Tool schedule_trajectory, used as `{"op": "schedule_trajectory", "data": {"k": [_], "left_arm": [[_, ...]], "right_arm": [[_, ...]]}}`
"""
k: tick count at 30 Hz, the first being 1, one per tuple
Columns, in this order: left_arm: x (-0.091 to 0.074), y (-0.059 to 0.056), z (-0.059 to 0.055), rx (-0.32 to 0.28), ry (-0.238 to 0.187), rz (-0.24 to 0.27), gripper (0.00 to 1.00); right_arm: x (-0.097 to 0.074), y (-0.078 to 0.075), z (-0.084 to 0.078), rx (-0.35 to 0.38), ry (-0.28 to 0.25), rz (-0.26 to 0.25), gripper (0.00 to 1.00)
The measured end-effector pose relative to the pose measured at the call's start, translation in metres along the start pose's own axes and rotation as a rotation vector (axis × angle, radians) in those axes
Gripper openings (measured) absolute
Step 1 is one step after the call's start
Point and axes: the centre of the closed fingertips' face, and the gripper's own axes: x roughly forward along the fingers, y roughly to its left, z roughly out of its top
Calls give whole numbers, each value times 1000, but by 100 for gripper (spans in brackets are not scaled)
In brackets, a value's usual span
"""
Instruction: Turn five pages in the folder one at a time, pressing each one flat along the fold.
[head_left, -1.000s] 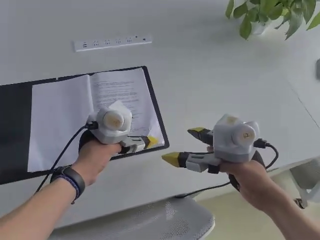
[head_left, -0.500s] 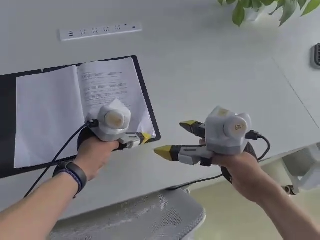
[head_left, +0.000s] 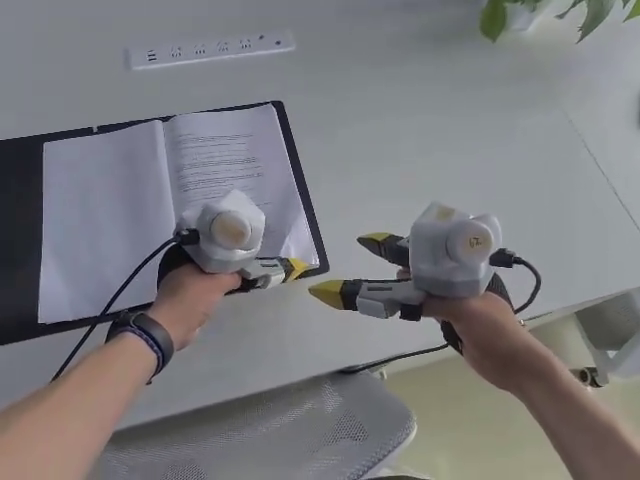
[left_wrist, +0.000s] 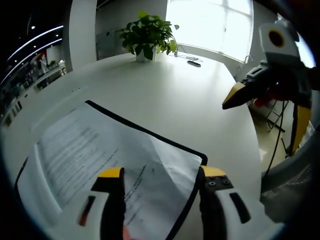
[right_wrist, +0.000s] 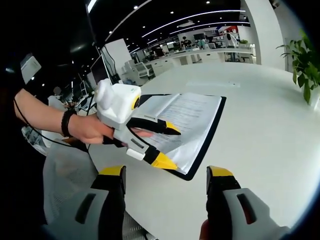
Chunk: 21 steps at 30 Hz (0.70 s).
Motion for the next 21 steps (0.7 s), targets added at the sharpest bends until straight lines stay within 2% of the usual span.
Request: {"op": "schedule_trajectory", "data": {"k": [10,13,18,20,21], "left_arm": [[-2,2,2,-31,-11,-43,59],[-2,2,4,-70,-14,-52,58],[2,0,5,-55,-20,-11,57],[4,2,3,-36,-18,12,55],[4,3,3,-45,-23,12,55]], "right_arm": [[1,-2,0,9,-7,7,63],[1,-3,0,11,-9,6,62],[2,-4,0,25,-15,5,62],[2,-4,1,29,-18,6,61],[3,-4,1,30,-19,5,61]]}}
